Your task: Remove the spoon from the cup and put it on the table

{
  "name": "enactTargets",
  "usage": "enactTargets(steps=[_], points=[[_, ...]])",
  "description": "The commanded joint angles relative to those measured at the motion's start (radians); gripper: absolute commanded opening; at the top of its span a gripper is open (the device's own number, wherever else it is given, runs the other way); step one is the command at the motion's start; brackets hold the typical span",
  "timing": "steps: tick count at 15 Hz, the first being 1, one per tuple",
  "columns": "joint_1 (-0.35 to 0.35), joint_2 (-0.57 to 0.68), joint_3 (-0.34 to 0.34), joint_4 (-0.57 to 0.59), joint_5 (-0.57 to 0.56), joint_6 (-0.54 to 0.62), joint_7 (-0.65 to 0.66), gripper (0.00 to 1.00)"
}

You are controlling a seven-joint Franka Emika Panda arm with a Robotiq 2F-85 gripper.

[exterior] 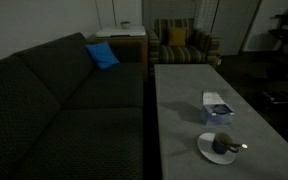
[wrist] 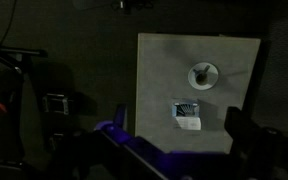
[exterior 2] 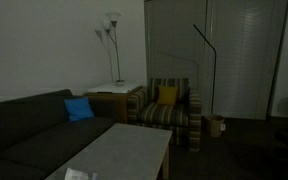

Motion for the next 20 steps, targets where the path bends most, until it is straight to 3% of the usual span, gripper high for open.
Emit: enactTargets(steps=[1, 9, 20], points=[[0.005, 0.001, -0.003, 0.002, -0.002, -0.002, 0.002, 1.00], [0.029, 0.095, 0.010, 0.001, -0.013, 0.087, -0.024, 1.00], [0.101, 0.393, 0.057, 0.009, -0.015, 0.400, -0.035, 1.00]])
